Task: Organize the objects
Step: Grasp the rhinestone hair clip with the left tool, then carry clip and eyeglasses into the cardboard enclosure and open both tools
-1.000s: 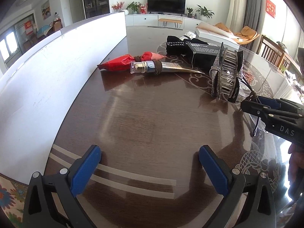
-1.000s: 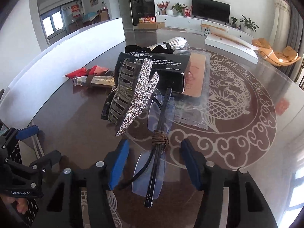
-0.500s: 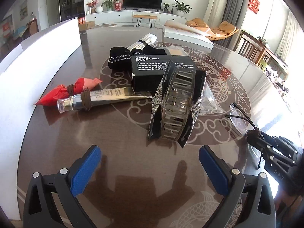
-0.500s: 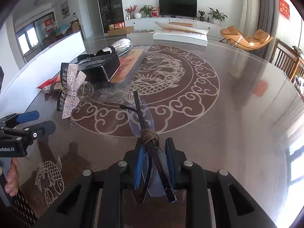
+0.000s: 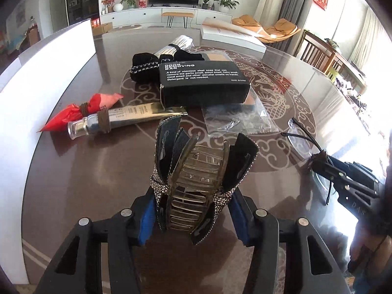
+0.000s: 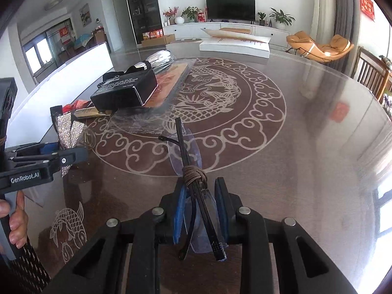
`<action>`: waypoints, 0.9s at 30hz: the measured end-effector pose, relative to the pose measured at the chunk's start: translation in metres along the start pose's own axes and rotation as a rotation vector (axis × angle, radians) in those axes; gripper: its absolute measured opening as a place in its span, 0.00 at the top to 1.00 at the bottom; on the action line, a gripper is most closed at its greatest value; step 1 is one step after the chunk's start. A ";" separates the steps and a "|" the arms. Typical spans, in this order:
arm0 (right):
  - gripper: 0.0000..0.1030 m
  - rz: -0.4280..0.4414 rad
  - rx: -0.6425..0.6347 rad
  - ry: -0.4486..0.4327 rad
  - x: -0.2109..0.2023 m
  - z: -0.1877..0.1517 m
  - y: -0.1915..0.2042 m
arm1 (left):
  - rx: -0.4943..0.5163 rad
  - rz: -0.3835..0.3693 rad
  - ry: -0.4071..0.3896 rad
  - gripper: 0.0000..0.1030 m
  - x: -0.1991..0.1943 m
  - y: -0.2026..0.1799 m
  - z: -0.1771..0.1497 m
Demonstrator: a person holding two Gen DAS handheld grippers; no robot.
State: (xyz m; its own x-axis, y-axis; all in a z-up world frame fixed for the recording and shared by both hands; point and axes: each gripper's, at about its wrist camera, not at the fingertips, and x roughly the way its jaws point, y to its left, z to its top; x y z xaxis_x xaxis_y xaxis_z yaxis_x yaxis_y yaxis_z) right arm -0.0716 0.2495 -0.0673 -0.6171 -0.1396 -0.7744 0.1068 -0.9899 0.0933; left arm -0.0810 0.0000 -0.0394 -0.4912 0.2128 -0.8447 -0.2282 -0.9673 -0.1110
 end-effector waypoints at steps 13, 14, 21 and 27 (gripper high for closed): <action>0.73 0.043 -0.124 0.173 0.016 0.033 0.018 | -0.014 0.063 -0.035 0.48 -0.016 0.020 -0.029; 0.84 0.046 -0.115 0.164 0.012 0.035 0.017 | -0.028 0.058 -0.044 0.49 -0.018 0.023 -0.029; 0.89 0.126 -0.120 0.065 -0.030 0.062 0.041 | -0.175 -0.034 -0.130 0.49 -0.073 0.064 -0.033; 0.87 0.156 -0.225 0.065 -0.045 0.092 0.085 | -0.241 0.002 -0.198 0.49 -0.129 0.112 -0.032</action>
State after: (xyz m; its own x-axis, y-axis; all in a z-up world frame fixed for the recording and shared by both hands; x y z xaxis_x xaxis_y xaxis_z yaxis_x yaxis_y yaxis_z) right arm -0.1060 0.1692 0.0329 -0.5293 -0.2805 -0.8008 0.3711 -0.9252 0.0788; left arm -0.0165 -0.1400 0.0407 -0.6512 0.2108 -0.7291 -0.0329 -0.9676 -0.2504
